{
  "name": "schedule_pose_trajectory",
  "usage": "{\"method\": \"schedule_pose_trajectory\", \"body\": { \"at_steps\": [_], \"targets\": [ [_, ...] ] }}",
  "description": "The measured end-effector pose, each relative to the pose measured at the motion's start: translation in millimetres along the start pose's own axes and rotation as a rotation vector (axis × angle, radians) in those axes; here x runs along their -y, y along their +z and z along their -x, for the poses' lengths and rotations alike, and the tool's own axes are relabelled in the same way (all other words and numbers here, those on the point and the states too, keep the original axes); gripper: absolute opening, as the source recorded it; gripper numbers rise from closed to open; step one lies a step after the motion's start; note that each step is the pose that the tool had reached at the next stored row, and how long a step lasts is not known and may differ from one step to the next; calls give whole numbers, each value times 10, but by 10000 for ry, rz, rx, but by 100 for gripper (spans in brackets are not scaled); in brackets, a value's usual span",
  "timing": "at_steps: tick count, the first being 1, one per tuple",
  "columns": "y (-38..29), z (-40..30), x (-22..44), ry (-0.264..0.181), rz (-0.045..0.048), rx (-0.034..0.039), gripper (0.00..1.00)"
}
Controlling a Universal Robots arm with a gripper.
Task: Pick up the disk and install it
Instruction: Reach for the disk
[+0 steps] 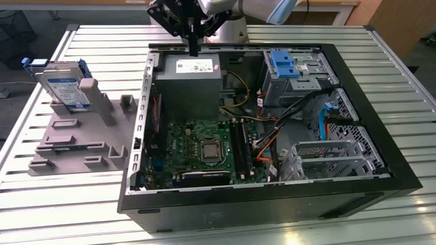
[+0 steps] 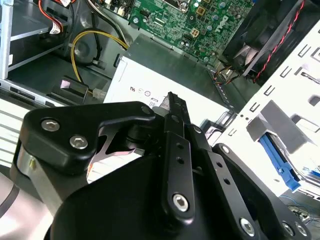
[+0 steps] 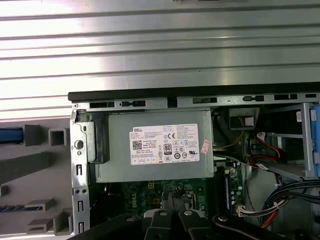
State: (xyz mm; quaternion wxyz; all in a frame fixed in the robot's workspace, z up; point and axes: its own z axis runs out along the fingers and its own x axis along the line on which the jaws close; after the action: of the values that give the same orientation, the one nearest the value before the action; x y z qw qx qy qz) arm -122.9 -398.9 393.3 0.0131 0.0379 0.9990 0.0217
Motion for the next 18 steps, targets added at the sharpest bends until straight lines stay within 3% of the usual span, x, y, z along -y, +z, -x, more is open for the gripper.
{"method": "schedule_pose_trajectory", "body": {
  "at_steps": [11,18],
  "targets": [
    [-1,-96,-21,0,0,0,11],
    [-1,-103,-23,0,0,0,11]
  ]
}}
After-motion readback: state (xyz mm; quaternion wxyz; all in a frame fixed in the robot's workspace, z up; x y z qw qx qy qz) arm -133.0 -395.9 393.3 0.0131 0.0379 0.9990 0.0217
